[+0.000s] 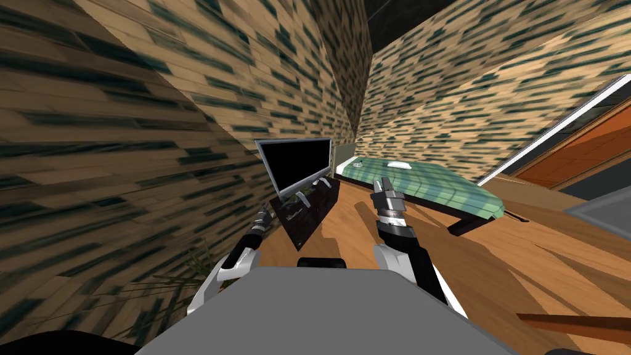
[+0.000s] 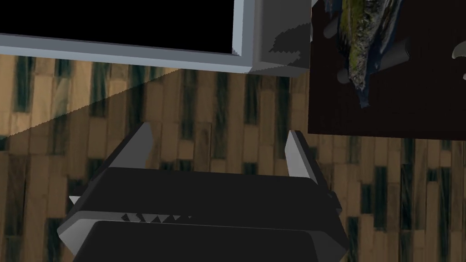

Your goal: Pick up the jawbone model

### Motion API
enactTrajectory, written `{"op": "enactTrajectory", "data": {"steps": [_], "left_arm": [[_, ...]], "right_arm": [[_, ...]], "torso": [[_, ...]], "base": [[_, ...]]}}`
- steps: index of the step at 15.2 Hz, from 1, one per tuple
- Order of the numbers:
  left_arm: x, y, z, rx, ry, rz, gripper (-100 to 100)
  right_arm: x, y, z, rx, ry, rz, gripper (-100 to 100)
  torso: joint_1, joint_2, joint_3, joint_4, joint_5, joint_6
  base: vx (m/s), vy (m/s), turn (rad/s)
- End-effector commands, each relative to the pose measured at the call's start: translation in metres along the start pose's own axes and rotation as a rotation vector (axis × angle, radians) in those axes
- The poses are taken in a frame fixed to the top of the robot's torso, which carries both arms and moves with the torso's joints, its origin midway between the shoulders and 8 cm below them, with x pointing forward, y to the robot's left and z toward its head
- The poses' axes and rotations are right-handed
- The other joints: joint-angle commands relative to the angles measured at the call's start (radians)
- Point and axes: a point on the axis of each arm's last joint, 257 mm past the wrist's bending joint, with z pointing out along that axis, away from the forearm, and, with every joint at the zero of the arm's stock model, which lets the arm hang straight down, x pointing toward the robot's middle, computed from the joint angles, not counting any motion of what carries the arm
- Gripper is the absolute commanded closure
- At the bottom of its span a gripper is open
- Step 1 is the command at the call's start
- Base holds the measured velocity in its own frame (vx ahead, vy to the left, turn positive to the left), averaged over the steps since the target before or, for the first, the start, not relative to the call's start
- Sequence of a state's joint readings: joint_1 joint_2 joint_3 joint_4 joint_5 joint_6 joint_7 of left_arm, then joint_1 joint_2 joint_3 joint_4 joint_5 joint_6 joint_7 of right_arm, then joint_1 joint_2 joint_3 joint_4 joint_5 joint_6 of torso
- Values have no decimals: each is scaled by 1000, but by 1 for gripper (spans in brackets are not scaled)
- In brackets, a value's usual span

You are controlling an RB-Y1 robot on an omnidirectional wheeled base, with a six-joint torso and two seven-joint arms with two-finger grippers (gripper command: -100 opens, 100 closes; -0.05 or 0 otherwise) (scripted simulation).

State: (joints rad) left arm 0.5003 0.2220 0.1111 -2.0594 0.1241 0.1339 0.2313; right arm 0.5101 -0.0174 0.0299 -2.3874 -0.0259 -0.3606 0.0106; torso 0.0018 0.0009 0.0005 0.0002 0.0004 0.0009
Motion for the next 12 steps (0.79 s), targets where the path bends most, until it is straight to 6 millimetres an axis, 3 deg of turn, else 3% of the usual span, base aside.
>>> {"op": "enactTrajectory", "data": {"steps": [1,2,3,5,8,10,11,12], "left_arm": [[-15,19,1,-62,-28,-20,-100],[-15,20,1,-67,-30,-20,-100],[-29,34,0,-111,-58,-45,-100],[-30,39,0,-130,-63,-45,-100],[-58,67,-4,-220,-126,-97,-100],[-59,74,-6,-249,-133,-98,-100],[-72,84,-8,-280,-163,-124,-100],[-73,88,-9,-296,-167,-124,-100]], "right_arm": [[0,0,0,0,0,0,0],[0,0,0,0,0,0,0],[0,0,0,0,0,0,0],[0,0,0,0,0,0,0],[0,0,0,0,0,0,0],[0,0,0,0,0,0,0],[0,0,0,0,0,0,0],[0,0,0,0,0,0,0]], "torso": [[0,0,0,0,0,0],[0,0,0,0,0,0],[0,0,0,0,0,-1],[0,0,0,0,0,0],[0,-1,0,0,0,0],[0,-1,-1,0,0,0],[0,-1,-1,0,0,-1],[0,-1,-1,0,0,0]], "base": [[-20,17,-297],[-14,17,-85],[-13,9,-206],[-13,11,-165],[-9,10,-252],[-6,16,-184],[-3,11,-194],[-2,12,-236]]}}
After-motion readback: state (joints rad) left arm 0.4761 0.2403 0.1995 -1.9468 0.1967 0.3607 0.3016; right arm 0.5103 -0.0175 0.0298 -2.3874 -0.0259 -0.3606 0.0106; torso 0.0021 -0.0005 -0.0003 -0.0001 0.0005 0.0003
